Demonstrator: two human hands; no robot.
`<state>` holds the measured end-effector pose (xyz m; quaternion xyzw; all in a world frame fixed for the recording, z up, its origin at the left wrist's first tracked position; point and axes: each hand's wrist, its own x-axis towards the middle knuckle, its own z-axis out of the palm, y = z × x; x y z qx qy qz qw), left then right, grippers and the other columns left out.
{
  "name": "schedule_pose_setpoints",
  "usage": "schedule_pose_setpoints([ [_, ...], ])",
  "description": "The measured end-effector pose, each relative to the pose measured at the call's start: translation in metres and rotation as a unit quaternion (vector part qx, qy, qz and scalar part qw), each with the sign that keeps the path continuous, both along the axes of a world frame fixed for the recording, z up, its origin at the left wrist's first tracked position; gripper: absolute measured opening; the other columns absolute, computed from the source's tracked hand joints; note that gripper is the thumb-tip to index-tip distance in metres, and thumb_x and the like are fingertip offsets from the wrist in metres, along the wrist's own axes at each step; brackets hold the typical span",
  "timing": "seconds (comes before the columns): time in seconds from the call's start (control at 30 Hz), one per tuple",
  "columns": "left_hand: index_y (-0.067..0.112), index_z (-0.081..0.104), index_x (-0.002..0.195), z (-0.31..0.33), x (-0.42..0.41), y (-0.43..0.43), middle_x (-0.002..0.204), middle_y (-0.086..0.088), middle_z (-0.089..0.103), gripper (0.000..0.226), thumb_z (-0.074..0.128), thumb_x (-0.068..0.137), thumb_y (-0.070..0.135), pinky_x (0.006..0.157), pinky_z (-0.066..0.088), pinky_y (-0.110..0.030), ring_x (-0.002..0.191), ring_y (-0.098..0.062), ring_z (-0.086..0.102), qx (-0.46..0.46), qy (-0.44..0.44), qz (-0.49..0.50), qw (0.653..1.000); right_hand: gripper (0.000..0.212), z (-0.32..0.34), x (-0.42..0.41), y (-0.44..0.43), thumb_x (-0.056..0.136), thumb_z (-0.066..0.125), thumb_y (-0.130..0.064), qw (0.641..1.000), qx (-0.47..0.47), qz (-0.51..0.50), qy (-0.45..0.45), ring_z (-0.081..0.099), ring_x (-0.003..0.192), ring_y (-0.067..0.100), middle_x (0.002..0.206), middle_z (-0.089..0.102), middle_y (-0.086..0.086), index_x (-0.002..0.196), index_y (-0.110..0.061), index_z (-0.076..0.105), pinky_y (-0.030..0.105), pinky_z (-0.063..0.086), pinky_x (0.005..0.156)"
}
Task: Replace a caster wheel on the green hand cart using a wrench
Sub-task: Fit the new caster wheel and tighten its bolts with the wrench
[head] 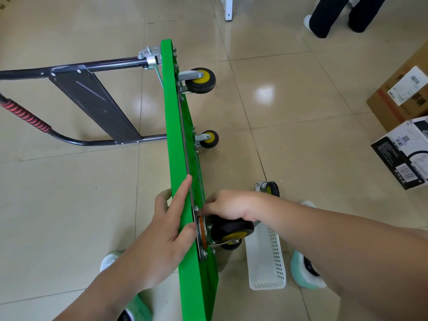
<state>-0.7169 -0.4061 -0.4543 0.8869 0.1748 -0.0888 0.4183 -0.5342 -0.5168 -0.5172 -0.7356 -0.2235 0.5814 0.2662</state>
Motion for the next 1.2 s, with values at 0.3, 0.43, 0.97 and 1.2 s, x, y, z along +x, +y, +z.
schedule_pose_setpoints([
  [0.3, 0.081, -0.015, 0.14, 0.001, 0.002, -0.003, 0.132, 0.033, 0.014, 0.072, 0.034, 0.092, 0.057, 0.075, 0.048, -0.023, 0.083, -0.004, 0.063, -0.014, 0.004, 0.013, 1.0, 0.025, -0.001, 0.001, -0.004, 0.089, 0.069, -0.05, 1.0, 0.011, -0.017, 0.003, 0.073, 0.082, 0.022, 0.074, 0.076, -0.006, 0.087, -0.026, 0.075, 0.029, 0.058, 0.069],
  [0.43, 0.082, -0.008, 0.141, -0.003, 0.002, -0.006, 0.138, 0.03, 0.017, 0.074, 0.036, 0.084, 0.064, 0.078, 0.038, -0.011, 0.095, 0.01, 0.055, -0.04, -0.02, 0.035, 0.998, 0.035, 0.003, 0.01, -0.016, 0.094, 0.062, -0.052, 0.998, 0.033, -0.042, -0.029, 0.068, 0.087, 0.016, 0.096, 0.073, -0.005, 0.113, -0.024, 0.07, 0.032, 0.056, 0.078],
  [0.97, 0.072, 0.014, 0.15, -0.013, -0.007, -0.019, 0.146, 0.05, 0.026, 0.071, 0.039, 0.084, 0.062, 0.102, 0.017, 0.008, 0.141, 0.024, 0.022, -0.097, -0.108, 0.1, 0.984, 0.012, -0.115, 0.033, -0.156, 0.097, 0.056, -0.012, 0.942, -0.126, -0.306, -0.061, 0.058, 0.062, 0.018, 0.082, 0.064, 0.008, 0.095, -0.006, 0.066, 0.026, 0.043, 0.051],
  [1.2, 0.063, 0.019, 0.155, -0.02, -0.008, -0.016, 0.148, 0.039, 0.032, 0.071, 0.044, 0.09, 0.052, 0.118, 0.027, -0.017, 0.147, 0.004, 0.03, -0.079, -0.108, 0.105, 0.985, 0.009, -0.208, 0.028, -0.129, 0.095, 0.065, -0.009, 0.869, -0.157, -0.462, 0.078, 0.064, 0.071, 0.022, 0.09, 0.07, 0.01, 0.102, -0.005, 0.065, 0.03, 0.053, 0.06],
])
